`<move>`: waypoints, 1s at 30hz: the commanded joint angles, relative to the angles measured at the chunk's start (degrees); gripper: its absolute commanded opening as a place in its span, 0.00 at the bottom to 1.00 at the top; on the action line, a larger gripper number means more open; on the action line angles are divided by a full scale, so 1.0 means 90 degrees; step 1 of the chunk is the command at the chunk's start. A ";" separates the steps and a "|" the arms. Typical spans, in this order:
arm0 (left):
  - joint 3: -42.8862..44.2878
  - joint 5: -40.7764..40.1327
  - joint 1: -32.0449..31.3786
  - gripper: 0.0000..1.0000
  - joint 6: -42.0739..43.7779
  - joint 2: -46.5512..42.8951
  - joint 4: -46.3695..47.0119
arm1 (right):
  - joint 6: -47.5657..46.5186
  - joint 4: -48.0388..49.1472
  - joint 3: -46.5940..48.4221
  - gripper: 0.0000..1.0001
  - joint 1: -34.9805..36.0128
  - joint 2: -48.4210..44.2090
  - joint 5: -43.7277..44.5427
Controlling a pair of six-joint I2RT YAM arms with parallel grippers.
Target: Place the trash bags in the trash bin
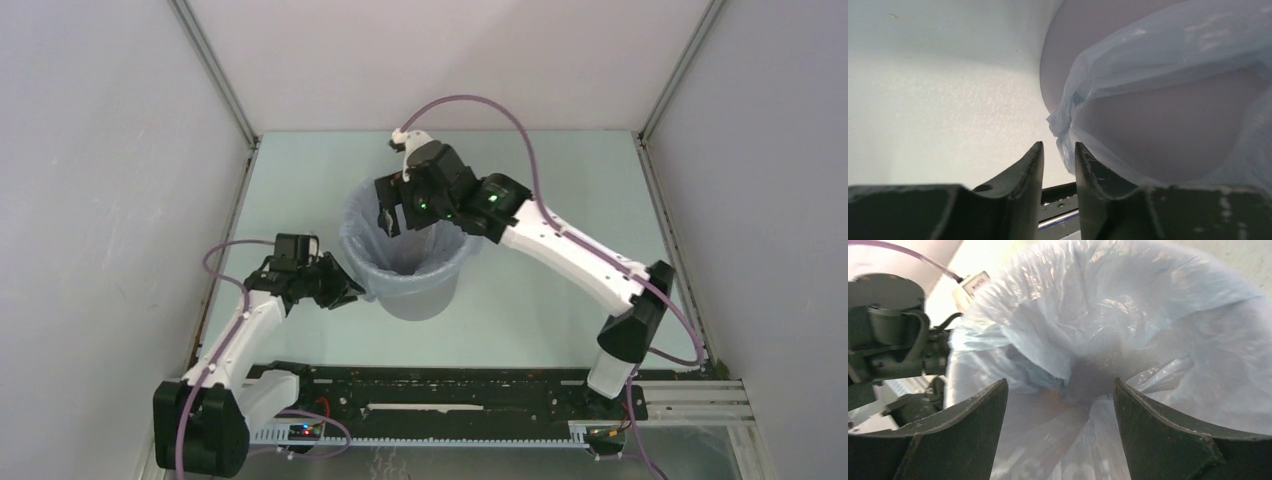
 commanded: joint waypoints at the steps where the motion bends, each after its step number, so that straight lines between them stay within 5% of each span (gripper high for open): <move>1: 0.0472 -0.0694 -0.0027 0.38 0.0340 -0.0711 -0.0670 | 0.0084 -0.0503 0.0562 0.87 -0.0129 -0.0983 -0.0092; 7: 0.1018 -0.1562 -0.0019 0.63 0.0039 -0.2481 -0.1767 | 0.0181 -0.0774 0.0362 0.92 -0.0758 -0.2295 -0.0330; 12: 0.2374 -0.2100 -0.0017 0.78 -0.0123 -0.3479 -0.2428 | 0.0195 -0.1094 0.0100 0.99 -0.1698 -0.3539 -0.0479; 25: 0.8231 -0.2191 -0.0020 0.99 0.1489 -0.1702 -0.2397 | -0.0029 -0.2267 0.1592 1.00 -0.2235 -0.4964 0.0349; 30: 0.9105 -0.2516 -0.0020 1.00 0.1875 -0.1480 -0.2325 | -0.0058 -0.2494 0.2244 1.00 -0.2235 -0.4913 0.0580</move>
